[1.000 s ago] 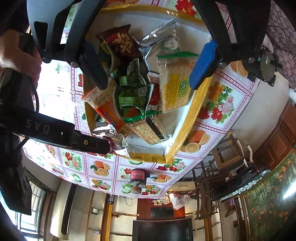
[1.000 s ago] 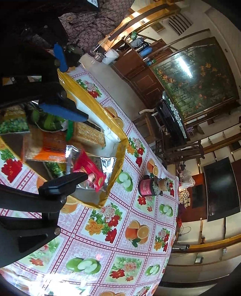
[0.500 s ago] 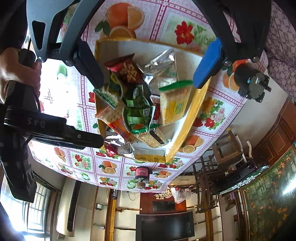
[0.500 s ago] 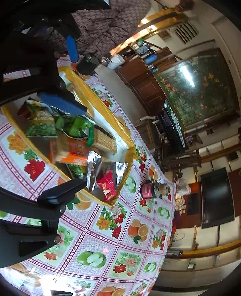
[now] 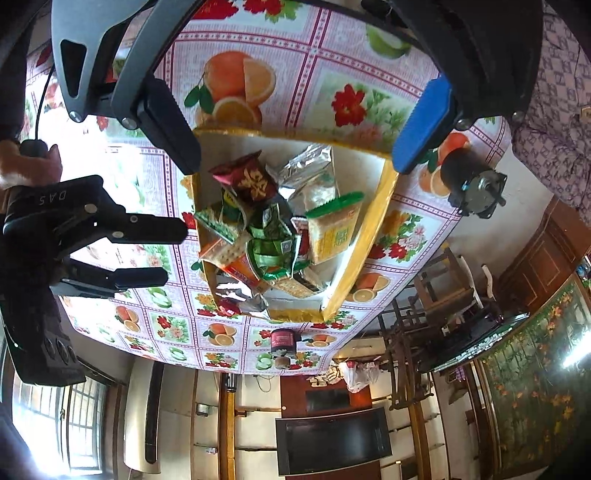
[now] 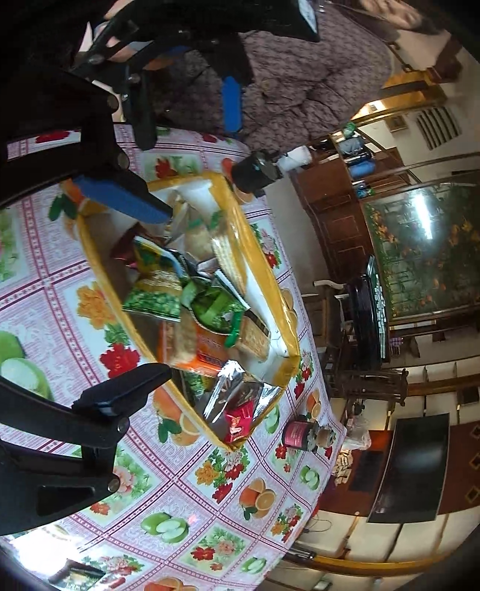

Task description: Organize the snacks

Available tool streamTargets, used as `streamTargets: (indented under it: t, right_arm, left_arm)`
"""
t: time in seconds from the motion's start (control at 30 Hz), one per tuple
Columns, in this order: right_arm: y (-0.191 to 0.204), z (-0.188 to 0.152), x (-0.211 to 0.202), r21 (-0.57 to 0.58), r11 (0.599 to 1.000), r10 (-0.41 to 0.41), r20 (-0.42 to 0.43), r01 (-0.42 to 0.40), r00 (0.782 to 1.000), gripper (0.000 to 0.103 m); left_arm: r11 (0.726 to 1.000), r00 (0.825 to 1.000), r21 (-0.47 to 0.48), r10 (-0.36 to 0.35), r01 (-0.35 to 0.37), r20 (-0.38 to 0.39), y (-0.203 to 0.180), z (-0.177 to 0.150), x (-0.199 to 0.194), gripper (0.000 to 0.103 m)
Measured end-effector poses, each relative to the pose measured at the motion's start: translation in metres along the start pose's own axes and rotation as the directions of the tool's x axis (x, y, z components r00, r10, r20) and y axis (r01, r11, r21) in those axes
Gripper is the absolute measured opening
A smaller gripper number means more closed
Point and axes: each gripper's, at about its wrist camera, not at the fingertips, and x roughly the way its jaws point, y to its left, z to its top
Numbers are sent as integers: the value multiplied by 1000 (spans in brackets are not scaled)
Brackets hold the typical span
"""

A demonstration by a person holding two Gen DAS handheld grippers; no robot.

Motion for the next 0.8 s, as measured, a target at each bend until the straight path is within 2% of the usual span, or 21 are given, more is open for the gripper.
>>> streamTargets:
  t: [0.4,0.8]
  right_arm:
    - [17,-18,-16,-101,995,-19,-57,13,998,78]
    - [28,-19,-21,-178,984,-25,-98,7,995,78]
  left_arm:
    - [1000,1000,29,10,-10,-24,-11,-16,-5,103]
    - [1000,1000,-23,-10,10,-2,2,-18,-15,103]
